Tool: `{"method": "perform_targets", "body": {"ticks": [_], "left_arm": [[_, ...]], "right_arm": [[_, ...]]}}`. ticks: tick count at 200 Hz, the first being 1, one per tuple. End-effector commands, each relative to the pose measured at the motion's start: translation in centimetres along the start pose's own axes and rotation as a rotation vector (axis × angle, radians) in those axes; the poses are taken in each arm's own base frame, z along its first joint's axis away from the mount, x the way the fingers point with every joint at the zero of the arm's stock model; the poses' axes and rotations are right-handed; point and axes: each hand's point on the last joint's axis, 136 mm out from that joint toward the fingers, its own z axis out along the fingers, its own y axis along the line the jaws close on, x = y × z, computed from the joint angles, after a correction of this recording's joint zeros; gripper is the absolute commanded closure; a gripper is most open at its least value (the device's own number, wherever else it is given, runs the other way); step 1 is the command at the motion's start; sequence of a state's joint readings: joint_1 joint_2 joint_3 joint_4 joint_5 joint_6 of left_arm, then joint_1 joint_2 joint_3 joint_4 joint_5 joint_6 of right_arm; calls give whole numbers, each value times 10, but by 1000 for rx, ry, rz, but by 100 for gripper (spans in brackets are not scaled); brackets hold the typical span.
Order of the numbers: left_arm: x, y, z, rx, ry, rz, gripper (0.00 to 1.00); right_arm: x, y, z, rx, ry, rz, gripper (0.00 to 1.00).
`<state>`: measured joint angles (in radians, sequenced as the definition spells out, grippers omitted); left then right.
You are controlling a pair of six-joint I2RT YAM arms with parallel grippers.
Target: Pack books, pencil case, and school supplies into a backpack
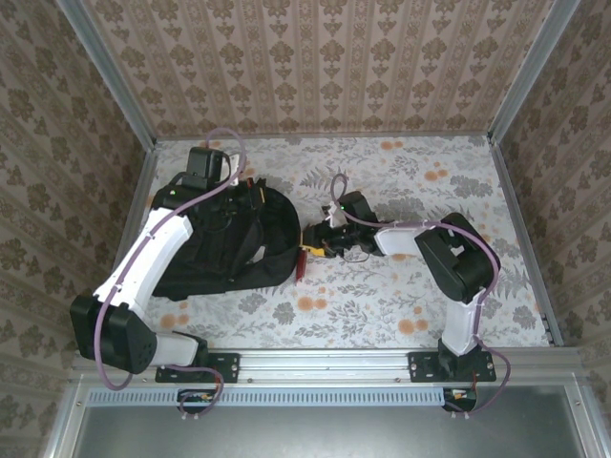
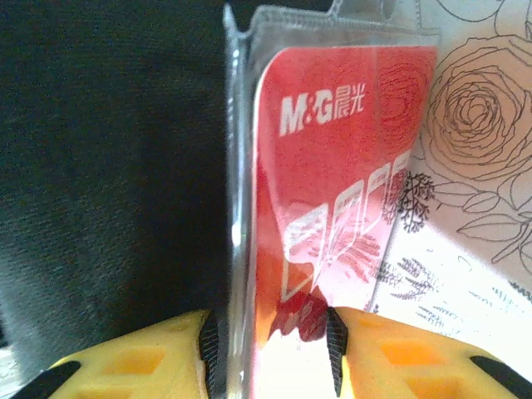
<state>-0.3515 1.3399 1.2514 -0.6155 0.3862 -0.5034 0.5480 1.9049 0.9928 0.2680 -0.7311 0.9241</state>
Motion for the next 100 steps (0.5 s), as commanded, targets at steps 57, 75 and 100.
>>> {"method": "perform_targets", "body": {"ticks": [57,75,100], "left_arm": [[-6,-7,-6,48,-24,-6,99],[-9,-10,-11,52,-30,2,99],[-12,-15,-18,60,-36,11,99]], "right_arm": [[6,-23,-9,190,-10,-58,80],[7,-28,-19,223,-31,-56,83],[7,-43,-37,285,-66,-26,89]]}}
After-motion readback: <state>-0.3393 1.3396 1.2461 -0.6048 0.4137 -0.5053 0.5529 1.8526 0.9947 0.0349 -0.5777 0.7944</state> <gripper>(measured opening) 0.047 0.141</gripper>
